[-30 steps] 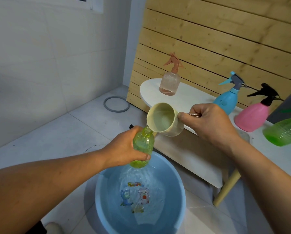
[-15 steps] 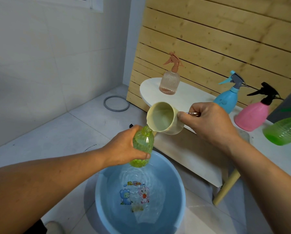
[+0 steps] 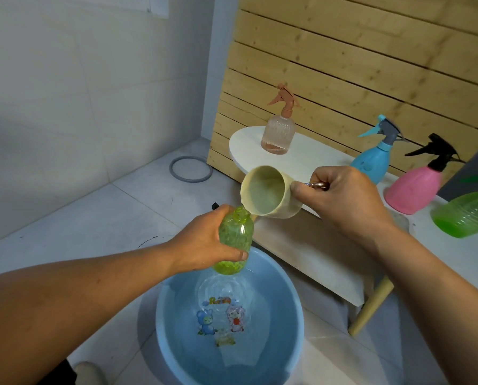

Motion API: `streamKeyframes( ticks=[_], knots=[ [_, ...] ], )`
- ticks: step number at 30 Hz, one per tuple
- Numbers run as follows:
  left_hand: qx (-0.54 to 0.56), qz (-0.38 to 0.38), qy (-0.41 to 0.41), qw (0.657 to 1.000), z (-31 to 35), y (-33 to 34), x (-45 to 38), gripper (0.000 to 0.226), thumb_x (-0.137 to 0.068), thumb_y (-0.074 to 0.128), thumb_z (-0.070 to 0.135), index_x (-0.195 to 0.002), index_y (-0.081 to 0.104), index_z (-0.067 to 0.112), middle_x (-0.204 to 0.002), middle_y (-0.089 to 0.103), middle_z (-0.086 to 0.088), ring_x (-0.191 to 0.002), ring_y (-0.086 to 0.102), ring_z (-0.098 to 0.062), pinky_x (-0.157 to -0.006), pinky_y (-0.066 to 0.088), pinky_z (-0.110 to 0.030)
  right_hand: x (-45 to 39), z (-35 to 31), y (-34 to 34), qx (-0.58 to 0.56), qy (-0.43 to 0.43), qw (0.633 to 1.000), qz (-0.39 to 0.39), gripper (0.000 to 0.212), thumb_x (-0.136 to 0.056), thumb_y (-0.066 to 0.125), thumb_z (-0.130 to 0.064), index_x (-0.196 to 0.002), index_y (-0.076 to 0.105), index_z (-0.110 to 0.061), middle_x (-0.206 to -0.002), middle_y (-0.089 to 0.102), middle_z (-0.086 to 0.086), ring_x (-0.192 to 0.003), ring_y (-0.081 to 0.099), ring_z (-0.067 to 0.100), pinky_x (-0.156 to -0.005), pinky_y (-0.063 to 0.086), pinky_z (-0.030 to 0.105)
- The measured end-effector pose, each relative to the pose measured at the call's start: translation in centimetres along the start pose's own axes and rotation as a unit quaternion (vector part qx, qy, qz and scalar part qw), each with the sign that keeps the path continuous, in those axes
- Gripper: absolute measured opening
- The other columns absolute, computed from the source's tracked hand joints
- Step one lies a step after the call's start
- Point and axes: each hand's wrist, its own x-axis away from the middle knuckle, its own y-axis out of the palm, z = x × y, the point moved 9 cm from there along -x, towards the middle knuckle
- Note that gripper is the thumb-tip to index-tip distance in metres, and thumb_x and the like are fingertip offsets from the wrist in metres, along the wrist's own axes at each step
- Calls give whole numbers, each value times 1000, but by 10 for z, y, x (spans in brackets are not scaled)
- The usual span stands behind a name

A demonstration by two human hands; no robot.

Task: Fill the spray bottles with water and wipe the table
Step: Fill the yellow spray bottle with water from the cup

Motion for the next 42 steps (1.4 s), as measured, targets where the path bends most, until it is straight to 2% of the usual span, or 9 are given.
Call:
streamKeyframes(
  ticks=[10,14,17,20,25,29,33,36,42],
  knots=[
    [5,-3,2,1000,1,1,0,76,-68,94,39,-131,52,37,-113,69,14,-104,67,-5,-89,61,-36,1,0,-2,2,4,1000,1,41,-78,65,-53,-57,54,-20,-47,46,-6,-52,43,14,-52,40,33],
    [3,-2,1,1000,1,1,0,77,-68,94,40,-132,52,37,-114,68,13,-106,67,-7,-90,61,-37,2,-1,-1,-4,9,1000,-3,35,-78,67,-51,-59,57,-24,-47,45,-6,-51,41,13,-52,40,32],
    [0,0,3,1000,1,1,0,79,-68,94,40,-134,51,38,-116,67,14,-108,66,-7,-91,60,-37,0,6,6,-59,44,997,-32,39,-80,71,-47,-57,56,-20,-43,39,-9,-45,36,9,-47,36,27],
    [1,-1,7,1000,3,1,0,78,-68,93,41,-133,51,39,-116,67,15,-108,66,-5,-91,60,-37,0,20,15,-162,110,978,-67,47,-81,75,-45,-50,53,-17,-42,34,-13,-40,32,5,-39,31,17],
    [23,4,3,1000,5,-2,1,73,-67,94,41,-129,54,41,-113,70,16,-105,67,-1,-90,60,-30,5,43,30,-267,230,930,-100,41,-72,75,-49,-59,50,-20,-58,34,0,-48,27,14,-48,26,28],
    [67,6,7,998,11,-6,2,64,-69,94,38,-120,57,43,-110,73,21,-100,70,3,-78,57,-15,13,63,47,-313,293,896,-117,46,-80,73,-43,-53,41,-24,-51,34,-3,-38,22,13,-40,20,21],
    [106,15,5,994,14,-10,1,67,-64,93,41,-120,56,45,-108,75,14,-100,73,-4,-84,60,-27,29,78,76,-307,330,880,-153,47,-87,70,-44,-56,43,-23,-45,35,-7,-36,23,10,-38,19,18],
    [114,16,6,993,16,-11,2,68,-59,93,45,-117,57,48,-108,75,13,-99,73,-5,-82,60,-25,46,86,105,-303,343,867,-197,46,-91,67,-47,-53,57,-23,-56,37,-3,-46,23,12,-42,19,21],
    [105,30,10,994,20,-16,5,66,-62,92,44,-118,56,43,-108,74,11,-99,73,-6,-82,61,-23,70,100,154,-224,355,876,-236,43,-94,62,-44,-60,62,-19,-58,50,-2,-46,37,14,-45,26,19]
  ],
)
